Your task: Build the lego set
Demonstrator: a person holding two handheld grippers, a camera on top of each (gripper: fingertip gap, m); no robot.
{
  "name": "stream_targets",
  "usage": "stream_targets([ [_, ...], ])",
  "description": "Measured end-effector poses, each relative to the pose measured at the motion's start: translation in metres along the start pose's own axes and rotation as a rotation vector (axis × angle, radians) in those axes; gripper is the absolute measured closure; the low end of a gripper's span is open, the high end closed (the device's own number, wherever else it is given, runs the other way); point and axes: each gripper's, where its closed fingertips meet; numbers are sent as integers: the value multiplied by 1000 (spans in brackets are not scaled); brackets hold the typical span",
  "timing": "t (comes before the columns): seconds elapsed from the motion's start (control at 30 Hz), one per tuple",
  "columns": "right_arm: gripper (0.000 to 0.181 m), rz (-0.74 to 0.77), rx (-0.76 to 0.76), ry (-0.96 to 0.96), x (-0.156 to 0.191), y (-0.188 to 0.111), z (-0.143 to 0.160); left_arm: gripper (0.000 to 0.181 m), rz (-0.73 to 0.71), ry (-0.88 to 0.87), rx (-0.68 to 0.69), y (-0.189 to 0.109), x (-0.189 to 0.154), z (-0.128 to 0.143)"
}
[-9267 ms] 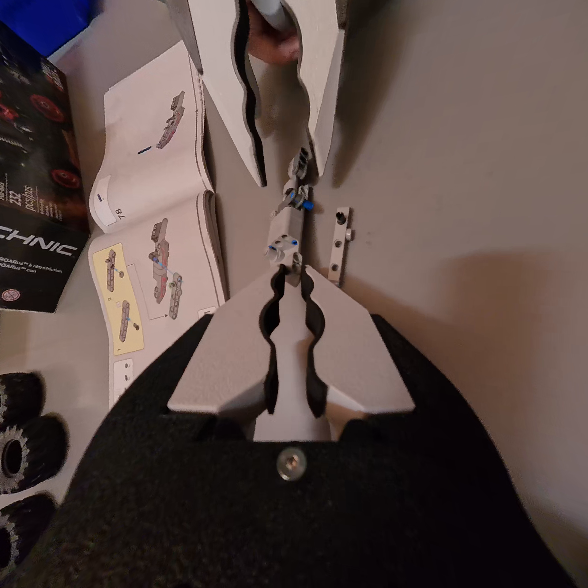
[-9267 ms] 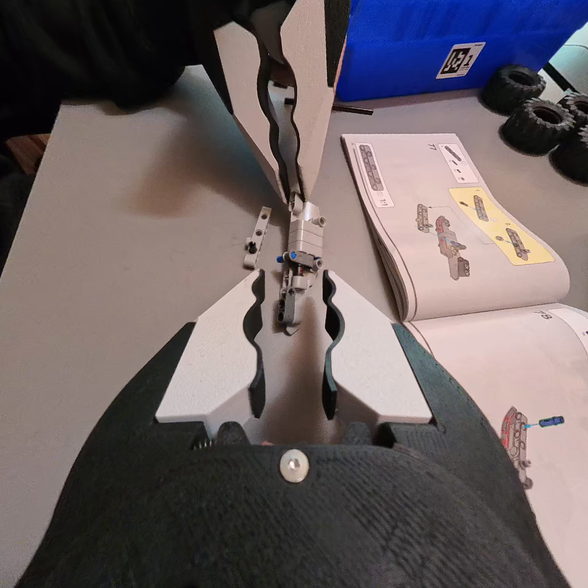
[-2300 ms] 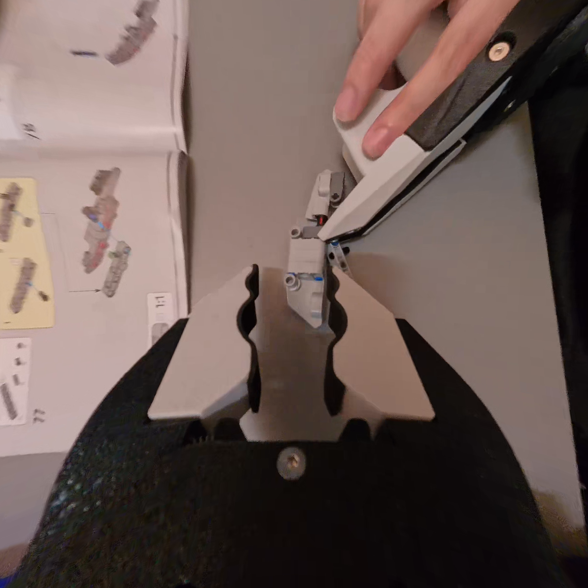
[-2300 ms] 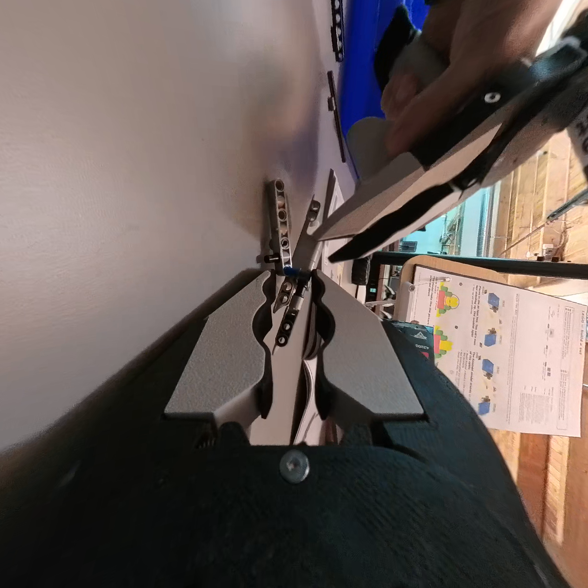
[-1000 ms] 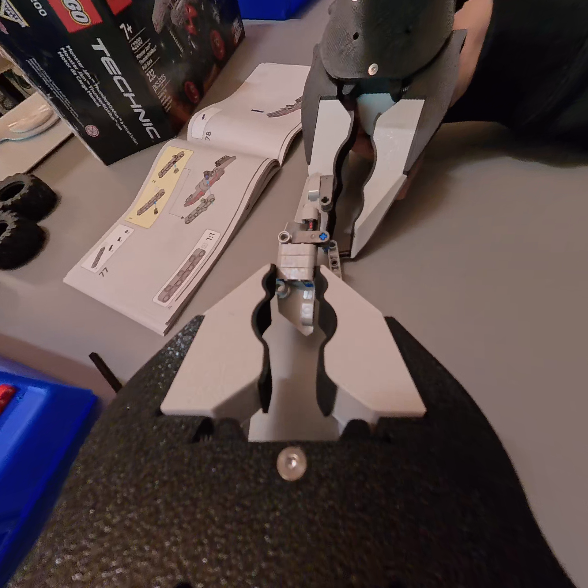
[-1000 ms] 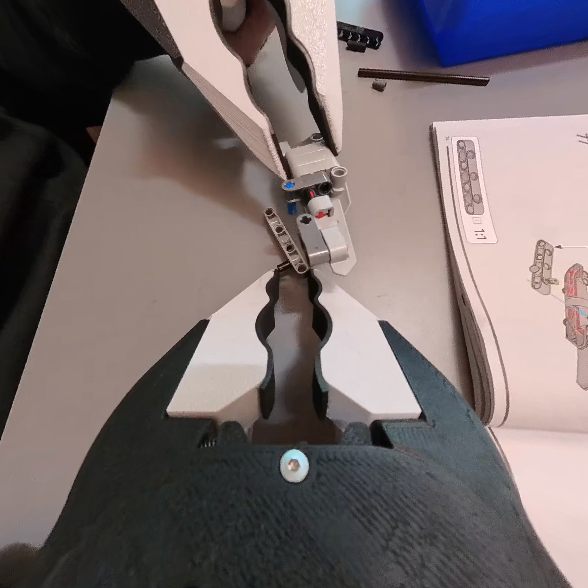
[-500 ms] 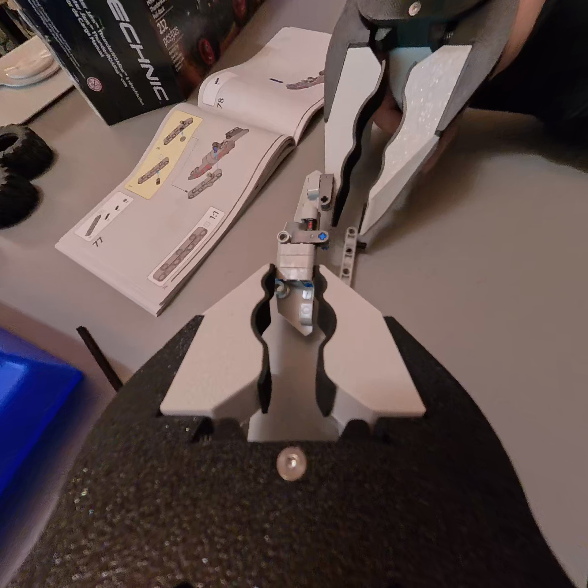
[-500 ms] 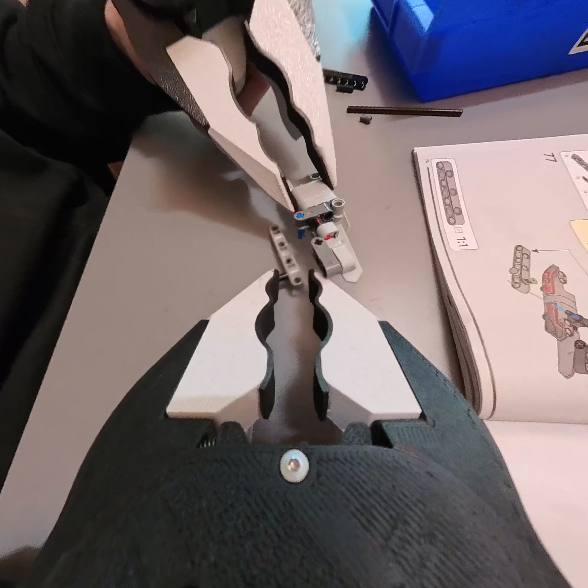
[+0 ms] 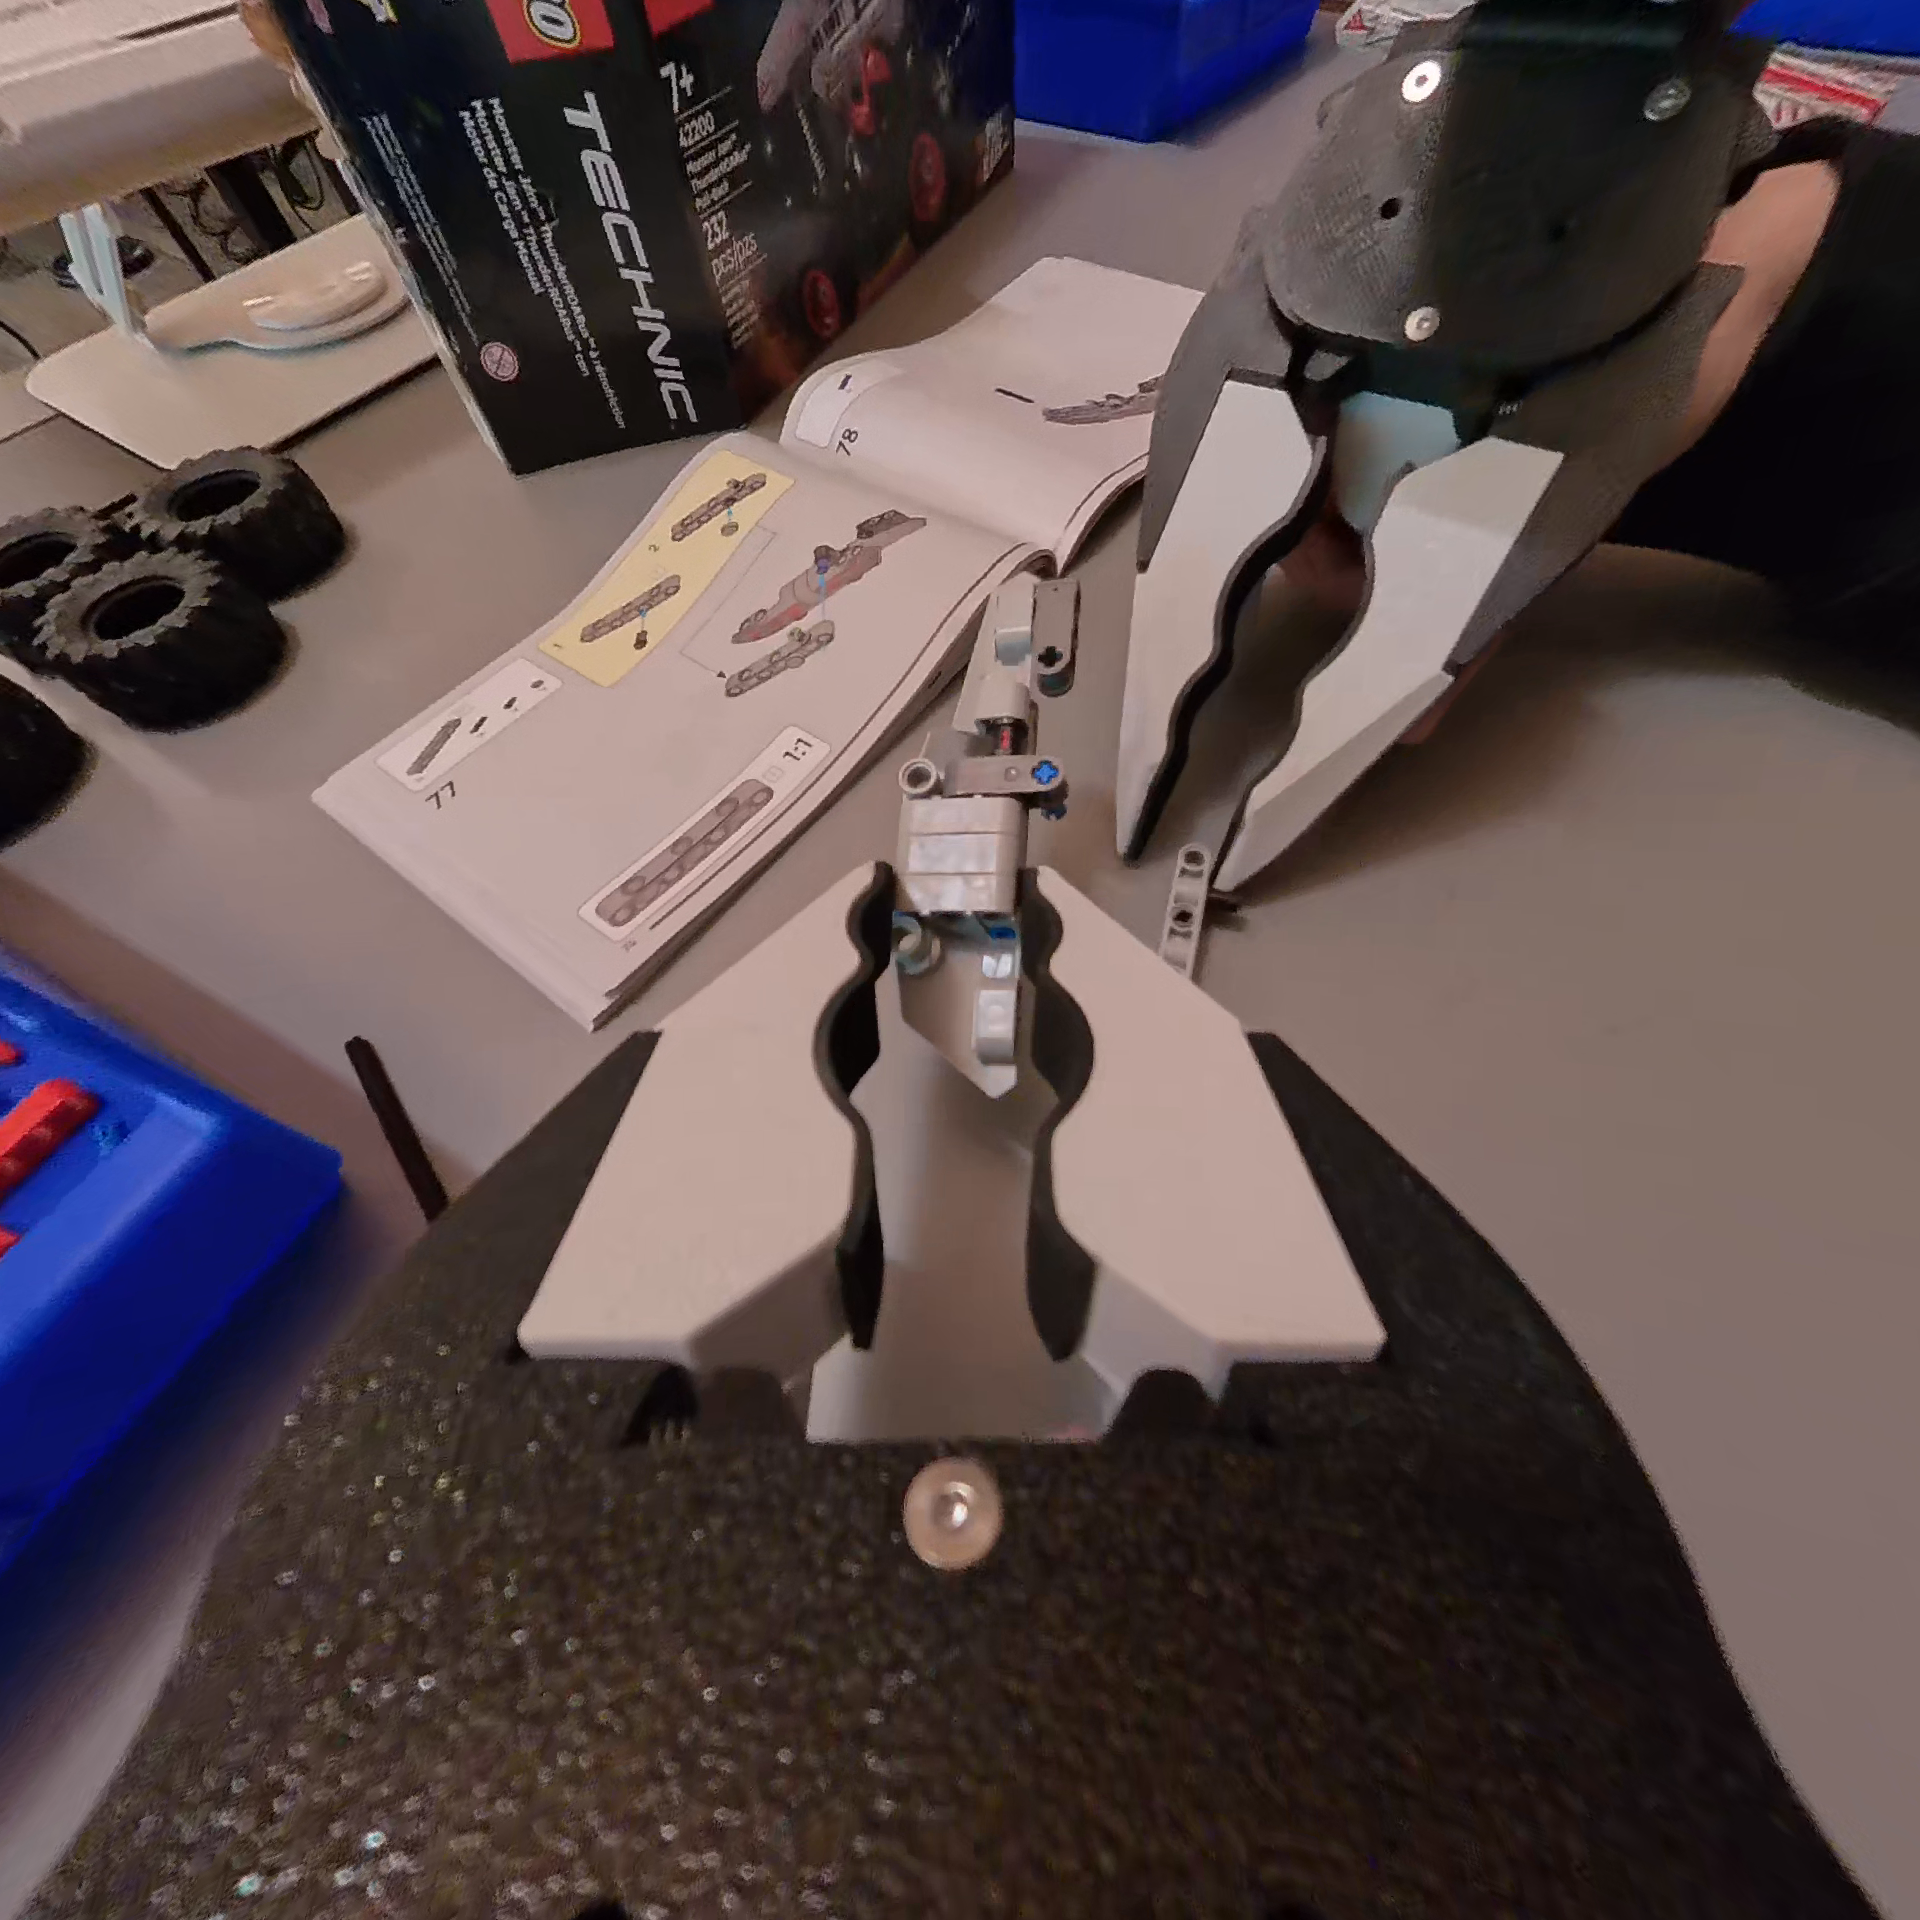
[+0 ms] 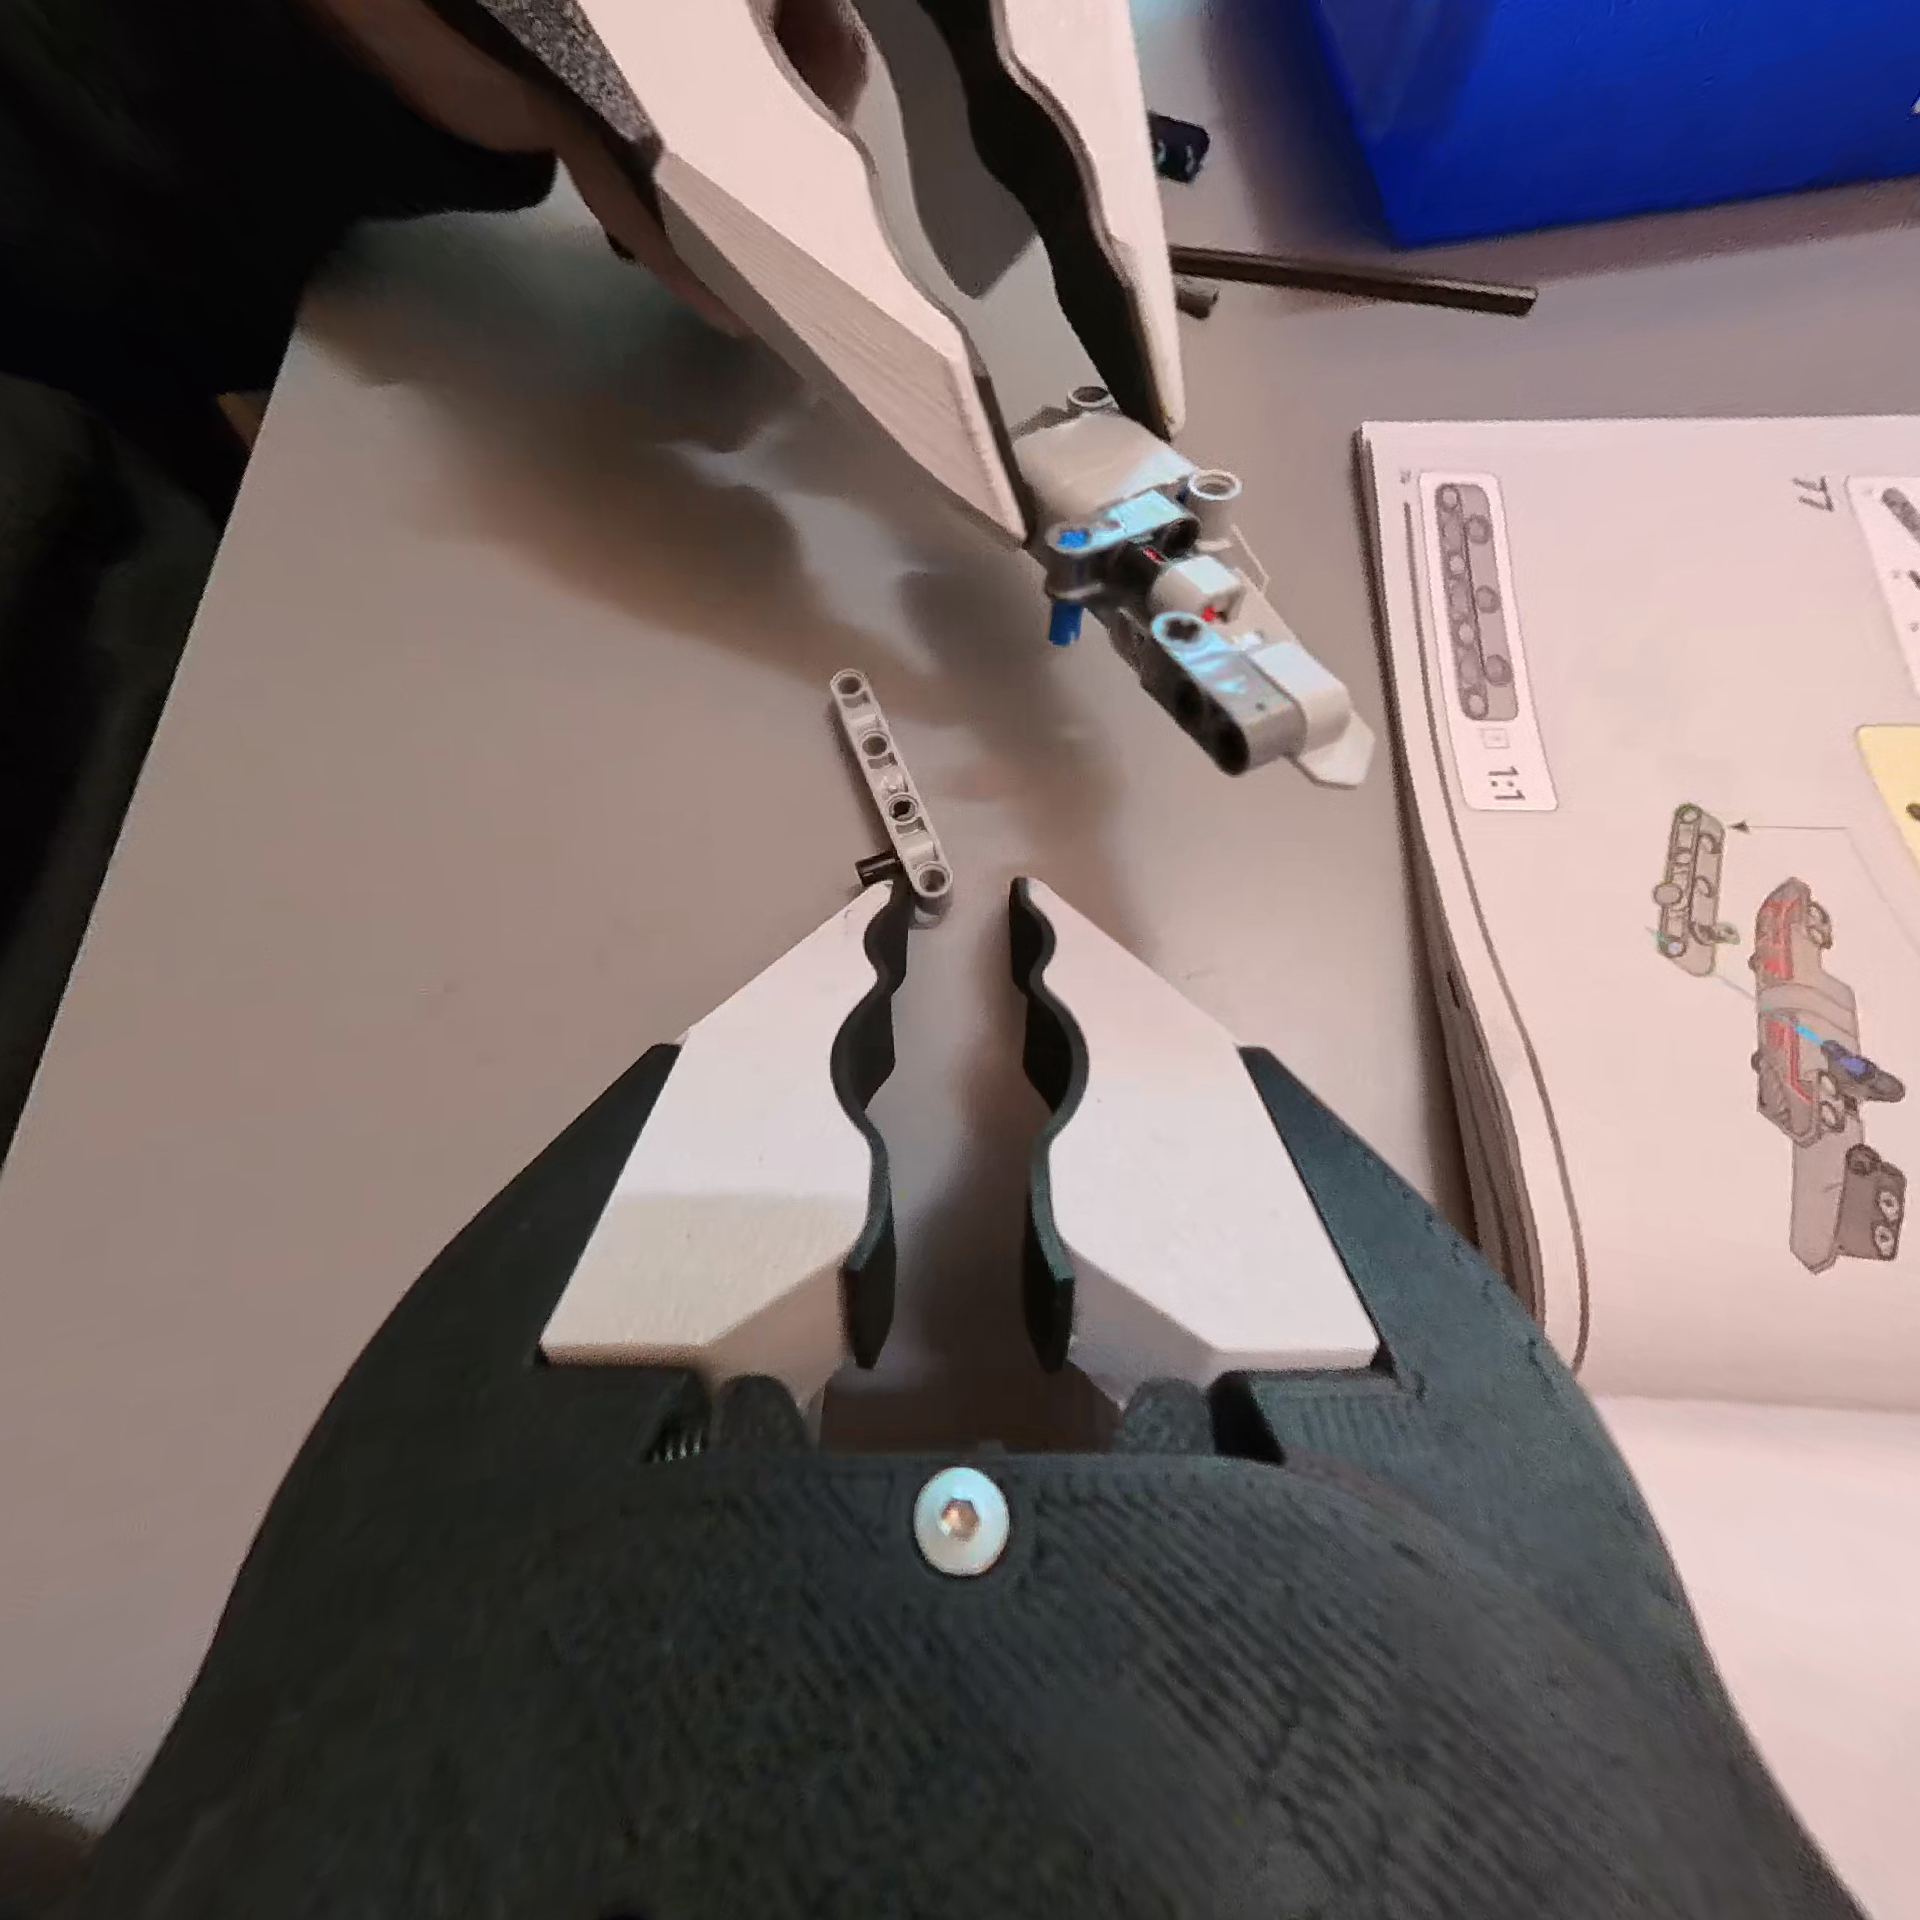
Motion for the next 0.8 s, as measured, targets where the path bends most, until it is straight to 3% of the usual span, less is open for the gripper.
stream_targets([
  [0.23,167,43,7,6,-2,0,1,160,3,-8,5,5,-7,-3],
  [0.3,142,96,-18,54,-10,-7,2,160,4,3,-10,5,-8,-7],
  [0.47,131,211,-188,91,-28,-34,-14,160,119,80,141,16,-19,10],
  [0.6,125,261,-85,-32,-28,-42,-3,160,174,172,209,37,-24,8],
  [0.67,132,292,-38,-72,-31,-42,4,160,226,168,251,44,-31,8],
  [0.8,142,284,32,-172,-26,-40,19,160,349,-11,288,51,-37,1],
])
Point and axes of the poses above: each gripper's, where its closed fingertips meet, y out along the fingers, z out of its underside, x = y × z across the jaws, and after that the axes turned 2 degrees about -y, right-handed
